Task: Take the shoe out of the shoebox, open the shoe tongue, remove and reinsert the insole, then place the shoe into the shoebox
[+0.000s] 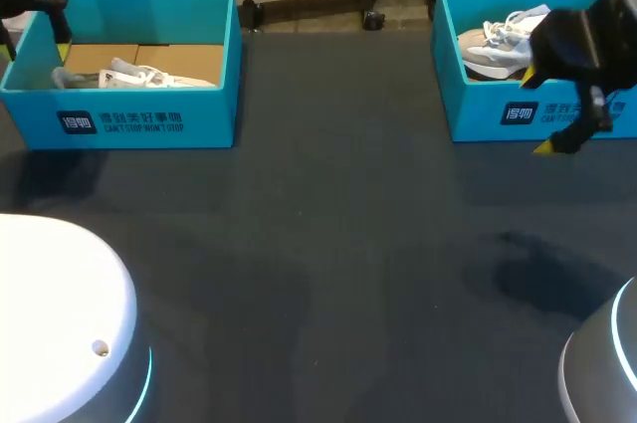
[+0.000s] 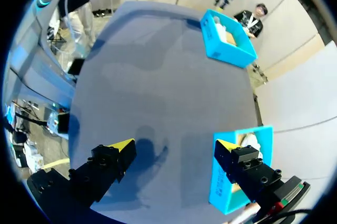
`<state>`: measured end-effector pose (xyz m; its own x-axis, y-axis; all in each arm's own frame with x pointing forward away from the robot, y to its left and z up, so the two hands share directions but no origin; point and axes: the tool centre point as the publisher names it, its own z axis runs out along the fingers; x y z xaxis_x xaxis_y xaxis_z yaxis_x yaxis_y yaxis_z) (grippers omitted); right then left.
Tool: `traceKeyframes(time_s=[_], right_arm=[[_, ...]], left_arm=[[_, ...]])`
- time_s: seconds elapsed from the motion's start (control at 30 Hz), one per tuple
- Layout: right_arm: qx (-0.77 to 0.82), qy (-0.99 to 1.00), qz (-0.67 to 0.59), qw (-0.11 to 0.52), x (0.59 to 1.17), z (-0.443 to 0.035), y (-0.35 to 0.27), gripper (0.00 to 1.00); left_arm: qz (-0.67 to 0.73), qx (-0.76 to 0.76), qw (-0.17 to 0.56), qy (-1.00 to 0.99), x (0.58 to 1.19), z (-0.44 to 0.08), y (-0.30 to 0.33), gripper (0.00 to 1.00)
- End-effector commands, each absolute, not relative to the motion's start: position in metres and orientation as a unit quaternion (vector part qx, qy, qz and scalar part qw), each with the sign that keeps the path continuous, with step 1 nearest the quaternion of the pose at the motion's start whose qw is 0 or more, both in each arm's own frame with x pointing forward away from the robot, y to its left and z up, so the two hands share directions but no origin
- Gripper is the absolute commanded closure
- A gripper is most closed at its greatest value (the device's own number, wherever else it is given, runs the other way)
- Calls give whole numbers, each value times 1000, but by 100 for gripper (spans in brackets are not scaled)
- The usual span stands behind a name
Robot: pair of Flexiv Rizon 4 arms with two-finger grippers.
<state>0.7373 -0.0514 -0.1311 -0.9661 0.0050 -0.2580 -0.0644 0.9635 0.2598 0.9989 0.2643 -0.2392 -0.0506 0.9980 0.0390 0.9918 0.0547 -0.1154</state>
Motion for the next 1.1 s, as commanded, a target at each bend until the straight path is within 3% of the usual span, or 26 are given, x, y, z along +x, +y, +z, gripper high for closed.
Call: traceKeyframes(time_s=[0.03,0.07,0.4,0.8,1.1], right_arm=[[11,988,107,111,781,-113,-73,0],[25,988,103,112,789,-111,-80,0],[126,979,121,104,848,-106,-125,0],[328,911,206,137,914,-105,-150,0],[336,906,212,145,917,-103,-150,0]], left_arm=[[25,-683,52,-728,984,-227,255,5],[27,-682,50,-730,982,-224,252,0],[38,-665,37,-745,970,-205,242,0],[47,-644,29,-763,967,-195,238,0],[47,-644,29,-763,967,-195,238,0]])
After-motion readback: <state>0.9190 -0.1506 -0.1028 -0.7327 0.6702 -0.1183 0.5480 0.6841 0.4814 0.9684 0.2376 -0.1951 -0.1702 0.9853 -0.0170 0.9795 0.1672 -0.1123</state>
